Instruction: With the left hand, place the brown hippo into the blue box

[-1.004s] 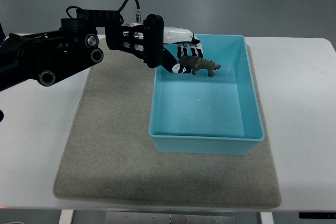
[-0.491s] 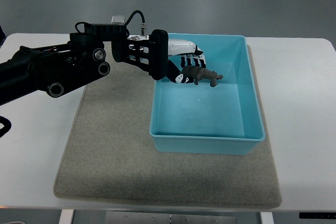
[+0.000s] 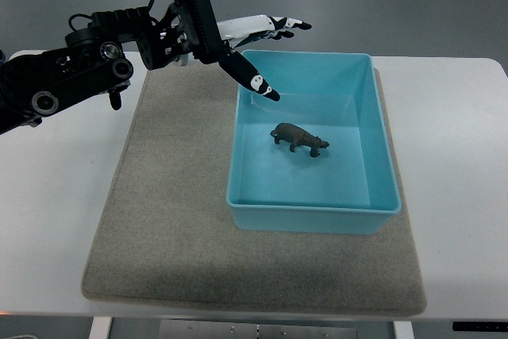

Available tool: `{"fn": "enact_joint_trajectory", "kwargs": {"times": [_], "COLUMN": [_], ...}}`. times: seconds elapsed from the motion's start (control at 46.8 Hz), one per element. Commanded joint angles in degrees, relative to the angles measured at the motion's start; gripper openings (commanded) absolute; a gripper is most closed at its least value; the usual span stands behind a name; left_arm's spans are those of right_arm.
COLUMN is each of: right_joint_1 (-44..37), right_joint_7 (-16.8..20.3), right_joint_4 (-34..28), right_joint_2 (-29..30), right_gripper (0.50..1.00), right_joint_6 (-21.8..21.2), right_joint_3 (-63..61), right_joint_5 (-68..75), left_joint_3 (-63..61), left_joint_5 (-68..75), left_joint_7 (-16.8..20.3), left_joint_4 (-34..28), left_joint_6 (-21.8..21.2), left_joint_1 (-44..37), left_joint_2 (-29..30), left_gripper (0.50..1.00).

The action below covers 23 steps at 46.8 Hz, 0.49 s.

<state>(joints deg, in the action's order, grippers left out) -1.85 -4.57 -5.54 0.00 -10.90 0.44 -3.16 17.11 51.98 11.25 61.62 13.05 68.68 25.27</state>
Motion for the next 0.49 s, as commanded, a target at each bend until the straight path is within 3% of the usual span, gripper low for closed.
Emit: {"fn": "enact_joint_trajectory", "kwargs": {"times": [0.0, 0.214, 0.47], "right_joint_1": [0.0, -0.1, 0.0], "right_joint_7": [0.0, 0.0, 0.0], "right_joint_4": [0.0, 0.0, 0.0], "right_joint_2": [0.0, 0.0, 0.0], "right_gripper": [0.936, 0.936, 0.936], "right_joint_6": [0.0, 0.0, 0.0], "right_joint_3": [0.0, 0.0, 0.0], "right_joint_5": [0.0, 0.0, 0.0], "left_joint_3": [0.4, 0.5, 0.6], "left_joint_5": [-7.8, -29.8, -49.8], "left_joint_7": [0.0, -0.1, -0.9], "left_joint_4": [0.0, -2.2, -9.4], "left_joint_6": [0.6, 2.7, 8.4], "left_joint_1": [-0.4, -1.9, -6.7], "left_joint_2": [2.4, 7.9, 8.1], "left_gripper": [0.996, 0.999, 0.999]}}
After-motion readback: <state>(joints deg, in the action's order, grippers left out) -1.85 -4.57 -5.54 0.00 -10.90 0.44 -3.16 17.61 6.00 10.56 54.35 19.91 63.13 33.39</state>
